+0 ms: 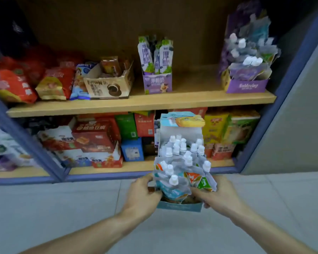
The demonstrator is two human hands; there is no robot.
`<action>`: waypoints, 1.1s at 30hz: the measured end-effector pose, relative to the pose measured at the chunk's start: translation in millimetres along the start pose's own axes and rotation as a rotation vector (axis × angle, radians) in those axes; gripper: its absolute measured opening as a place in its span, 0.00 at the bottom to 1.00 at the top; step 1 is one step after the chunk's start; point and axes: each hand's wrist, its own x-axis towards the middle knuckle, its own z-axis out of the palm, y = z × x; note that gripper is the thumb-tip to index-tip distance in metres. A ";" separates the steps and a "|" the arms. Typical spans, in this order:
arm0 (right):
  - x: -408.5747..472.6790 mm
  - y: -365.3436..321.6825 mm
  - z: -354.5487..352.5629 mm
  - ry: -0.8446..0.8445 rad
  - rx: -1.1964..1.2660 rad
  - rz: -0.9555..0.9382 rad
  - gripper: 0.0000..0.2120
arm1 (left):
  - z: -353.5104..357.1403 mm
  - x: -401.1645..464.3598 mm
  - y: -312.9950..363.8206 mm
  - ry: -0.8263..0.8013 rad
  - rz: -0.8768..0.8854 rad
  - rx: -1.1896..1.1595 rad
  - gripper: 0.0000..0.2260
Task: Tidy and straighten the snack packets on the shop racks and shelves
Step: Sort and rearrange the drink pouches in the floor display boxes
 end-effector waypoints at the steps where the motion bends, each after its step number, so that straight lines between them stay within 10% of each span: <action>1: 3.1 15.7 15.8 -0.018 0.022 0.026 0.10 | 8.7 -0.5 -20.1 -0.004 -0.018 -0.018 0.15; 20: 39.4 190.2 152.8 -0.392 0.021 0.240 0.39 | 85.3 15.9 -226.6 -0.280 -0.296 -0.038 0.32; 24: 29.3 134.5 107.1 -0.317 0.023 0.223 0.48 | 38.0 10.0 -139.9 -0.153 -0.252 0.101 0.32; 33: 60.2 -22.2 -70.2 0.318 0.003 -0.197 0.27 | 1.5 72.4 96.8 0.013 0.471 0.241 0.26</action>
